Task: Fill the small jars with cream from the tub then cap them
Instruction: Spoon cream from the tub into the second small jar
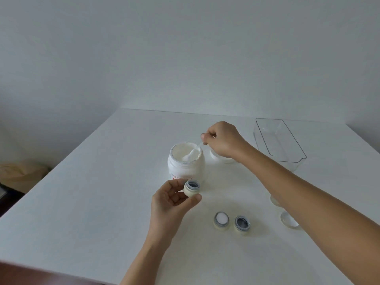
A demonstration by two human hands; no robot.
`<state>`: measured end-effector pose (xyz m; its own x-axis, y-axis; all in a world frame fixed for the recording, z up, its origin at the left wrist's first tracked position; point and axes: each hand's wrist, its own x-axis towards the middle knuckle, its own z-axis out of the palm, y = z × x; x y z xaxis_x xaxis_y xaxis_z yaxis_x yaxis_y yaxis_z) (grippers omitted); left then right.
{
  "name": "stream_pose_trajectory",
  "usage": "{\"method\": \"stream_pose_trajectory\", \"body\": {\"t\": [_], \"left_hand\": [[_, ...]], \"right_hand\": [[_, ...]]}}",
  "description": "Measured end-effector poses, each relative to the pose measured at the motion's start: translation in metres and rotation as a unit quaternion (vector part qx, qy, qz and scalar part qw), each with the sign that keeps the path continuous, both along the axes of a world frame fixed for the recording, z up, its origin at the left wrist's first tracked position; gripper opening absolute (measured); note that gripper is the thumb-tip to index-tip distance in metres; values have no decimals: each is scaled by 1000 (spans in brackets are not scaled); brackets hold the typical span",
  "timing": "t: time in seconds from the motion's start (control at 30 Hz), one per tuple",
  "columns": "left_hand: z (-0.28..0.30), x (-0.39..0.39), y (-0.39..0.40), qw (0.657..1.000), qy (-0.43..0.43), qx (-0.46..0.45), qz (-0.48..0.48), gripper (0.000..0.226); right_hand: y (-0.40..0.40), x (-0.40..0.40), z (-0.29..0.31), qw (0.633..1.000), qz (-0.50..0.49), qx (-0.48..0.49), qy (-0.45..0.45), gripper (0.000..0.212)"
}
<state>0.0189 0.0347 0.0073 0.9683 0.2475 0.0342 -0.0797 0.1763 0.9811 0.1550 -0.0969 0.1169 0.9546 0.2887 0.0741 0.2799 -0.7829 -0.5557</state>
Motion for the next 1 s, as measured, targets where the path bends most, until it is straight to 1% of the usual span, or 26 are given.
{"method": "stream_pose_trajectory", "body": {"t": [0.07, 0.17, 0.3, 0.37, 0.43, 0.5, 0.57, 0.67, 0.8, 0.9, 1.0], "left_hand": [[0, 0, 1, 1000, -3, -19, -1, 32], [0, 1, 2, 999, -9, -40, -1, 32], [0, 0, 3, 999, -18, -46, 2, 32], [0, 1, 3, 998, -20, -51, 2, 31], [0, 1, 3, 998, -22, -58, 4, 32], [1, 0, 3, 997, -26, -65, 7, 37], [2, 0, 2, 997, -29, -67, 10, 43], [3, 1, 1, 997, -30, -67, 8, 44], [4, 0, 1, 997, -23, -68, 6, 44], [3, 0, 1, 998, -17, -65, 4, 46], [4, 0, 1, 998, -15, -69, 4, 45]], "right_hand": [[-6, 0, -3, 998, -31, 56, 26, 42], [-12, -2, -5, 989, -61, 119, 67, 36], [-20, -4, -5, 974, -76, 191, 97, 40], [-23, -6, -5, 961, -73, 231, 131, 36], [-28, -11, -5, 955, -59, 248, 153, 26], [-32, -19, -5, 956, -47, 245, 151, 26], [-33, -28, -7, 966, -44, 223, 122, 29], [-32, -44, -9, 986, -30, 156, 47, 34], [-29, -58, -13, 996, 1, 62, -63, 30], [-26, -66, -17, 985, 51, 32, -161, 22], [-27, -74, -20, 949, 117, -9, -293, 15]]}}
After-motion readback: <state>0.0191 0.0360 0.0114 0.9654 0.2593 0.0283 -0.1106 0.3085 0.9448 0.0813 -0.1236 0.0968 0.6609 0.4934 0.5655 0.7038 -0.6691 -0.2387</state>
